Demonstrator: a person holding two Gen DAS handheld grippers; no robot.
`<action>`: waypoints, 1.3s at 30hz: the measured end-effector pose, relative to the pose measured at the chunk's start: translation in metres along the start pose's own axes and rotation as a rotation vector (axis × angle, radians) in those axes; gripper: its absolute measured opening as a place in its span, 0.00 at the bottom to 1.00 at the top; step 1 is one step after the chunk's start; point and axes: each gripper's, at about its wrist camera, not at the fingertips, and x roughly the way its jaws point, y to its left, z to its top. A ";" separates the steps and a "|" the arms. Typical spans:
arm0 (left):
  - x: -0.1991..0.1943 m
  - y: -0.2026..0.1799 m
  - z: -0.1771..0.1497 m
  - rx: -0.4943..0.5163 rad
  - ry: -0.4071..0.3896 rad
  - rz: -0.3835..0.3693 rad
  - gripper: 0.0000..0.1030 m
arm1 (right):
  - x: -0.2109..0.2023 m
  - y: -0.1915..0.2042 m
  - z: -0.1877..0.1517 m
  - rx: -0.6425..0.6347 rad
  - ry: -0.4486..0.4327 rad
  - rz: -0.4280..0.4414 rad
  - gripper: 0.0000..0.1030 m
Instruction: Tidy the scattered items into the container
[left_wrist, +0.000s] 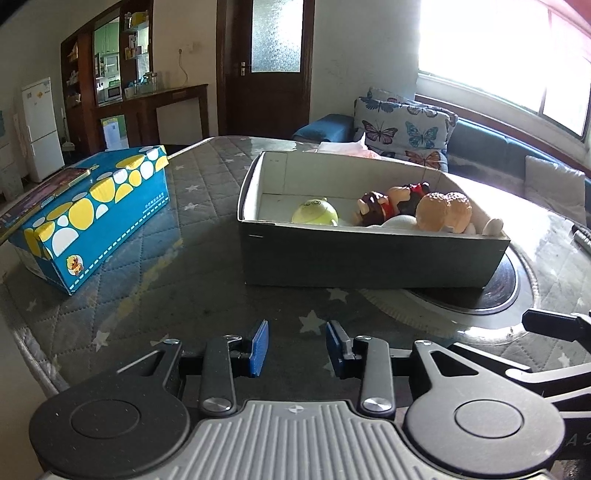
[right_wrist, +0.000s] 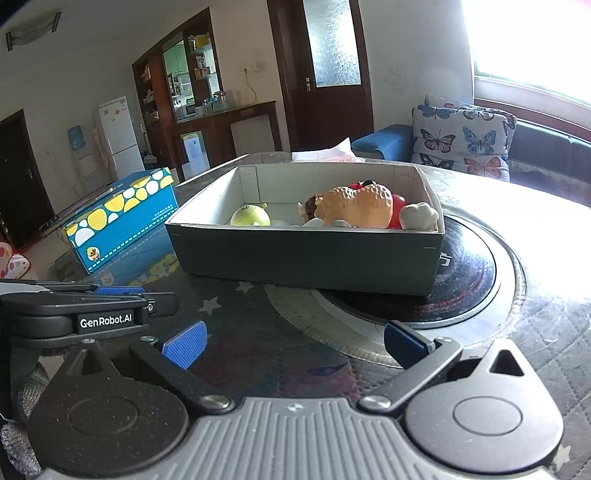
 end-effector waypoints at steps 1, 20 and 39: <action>0.001 0.000 0.000 0.000 0.004 0.001 0.36 | 0.001 0.000 0.000 0.000 0.001 0.000 1.00; 0.017 -0.003 0.007 0.009 0.010 0.016 0.35 | 0.015 -0.004 0.006 0.015 0.016 -0.009 1.00; 0.031 -0.006 0.016 0.008 0.016 0.028 0.35 | 0.025 -0.011 0.013 0.029 0.026 -0.013 1.00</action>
